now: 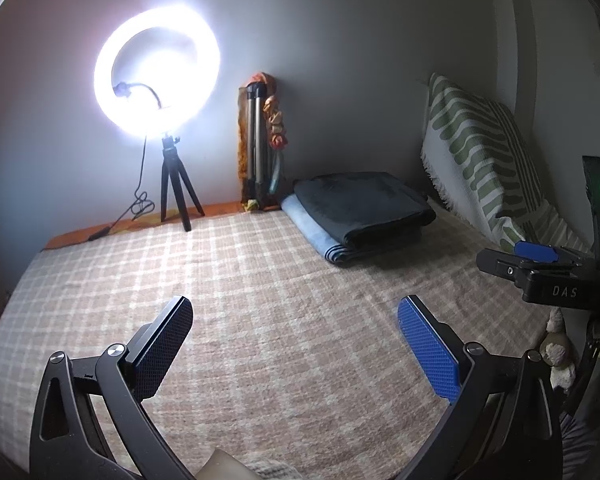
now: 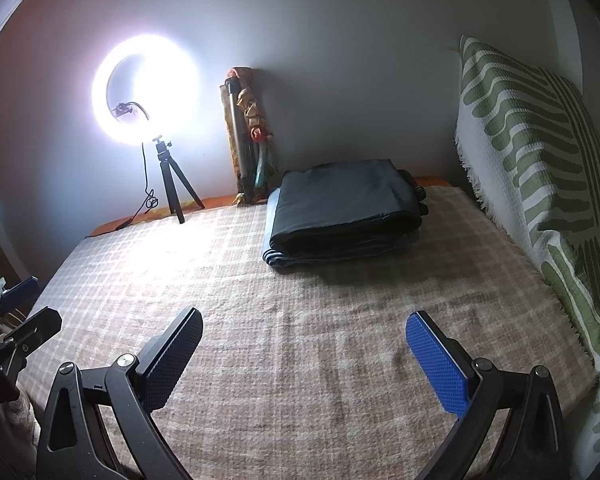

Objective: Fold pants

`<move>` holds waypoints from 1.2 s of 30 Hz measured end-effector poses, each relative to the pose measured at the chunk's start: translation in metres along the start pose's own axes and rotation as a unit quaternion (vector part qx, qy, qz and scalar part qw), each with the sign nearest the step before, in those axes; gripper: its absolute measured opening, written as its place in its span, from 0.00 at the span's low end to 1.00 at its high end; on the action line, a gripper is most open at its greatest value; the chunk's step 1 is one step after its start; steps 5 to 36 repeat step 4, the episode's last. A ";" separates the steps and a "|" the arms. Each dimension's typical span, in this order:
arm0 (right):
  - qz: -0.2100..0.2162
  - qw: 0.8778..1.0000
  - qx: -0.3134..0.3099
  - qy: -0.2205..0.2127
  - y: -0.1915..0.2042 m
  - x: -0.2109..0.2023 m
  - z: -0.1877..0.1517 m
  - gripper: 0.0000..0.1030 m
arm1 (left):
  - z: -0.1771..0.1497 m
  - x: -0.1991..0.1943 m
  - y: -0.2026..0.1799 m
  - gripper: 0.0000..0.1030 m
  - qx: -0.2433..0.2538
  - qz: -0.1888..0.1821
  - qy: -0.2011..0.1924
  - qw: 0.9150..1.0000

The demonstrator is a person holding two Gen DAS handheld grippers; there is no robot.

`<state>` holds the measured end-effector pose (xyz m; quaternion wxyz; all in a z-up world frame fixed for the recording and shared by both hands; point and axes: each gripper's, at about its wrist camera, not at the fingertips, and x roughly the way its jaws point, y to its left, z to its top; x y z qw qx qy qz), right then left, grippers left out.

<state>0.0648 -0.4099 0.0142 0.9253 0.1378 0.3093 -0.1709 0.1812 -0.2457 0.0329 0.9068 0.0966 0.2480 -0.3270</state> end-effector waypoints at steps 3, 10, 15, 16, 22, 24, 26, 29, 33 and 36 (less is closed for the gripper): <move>-0.002 1.000 0.000 0.002 -0.001 0.002 0.000 1.00 | -0.001 0.001 -0.004 0.99 0.009 -0.001 -0.001 1.000; -0.002 1.000 0.000 0.002 -0.001 0.002 0.000 1.00 | -0.001 0.002 -0.004 0.99 0.008 -0.003 0.001 1.000; -0.002 1.000 0.000 0.002 -0.001 0.002 0.000 1.00 | -0.001 0.002 -0.004 0.99 0.008 -0.003 0.001 1.000; -0.002 1.000 0.000 0.002 -0.001 0.002 0.000 1.00 | -0.001 0.002 -0.004 0.99 0.008 -0.003 0.001 1.000; -0.002 1.000 0.000 0.002 -0.001 0.002 0.000 1.00 | -0.001 0.002 -0.004 0.99 0.008 -0.003 0.001 1.000; -0.002 1.000 0.000 0.002 -0.001 0.002 0.000 1.00 | -0.001 0.002 -0.004 0.99 0.008 -0.003 0.001 1.000; -0.002 1.000 0.000 0.002 -0.001 0.002 0.000 1.00 | -0.001 0.002 -0.004 0.99 0.008 -0.003 0.001 1.000; -0.002 1.000 0.000 0.002 -0.001 0.002 0.000 1.00 | -0.001 0.002 -0.004 0.99 0.008 -0.003 0.001 1.000; -0.002 1.000 0.000 0.002 -0.001 0.002 0.000 1.00 | -0.001 0.002 -0.004 0.99 0.008 -0.003 0.001 1.000; -0.002 1.000 0.000 0.002 -0.001 0.002 0.000 1.00 | -0.001 0.002 -0.004 0.99 0.008 -0.003 0.001 1.000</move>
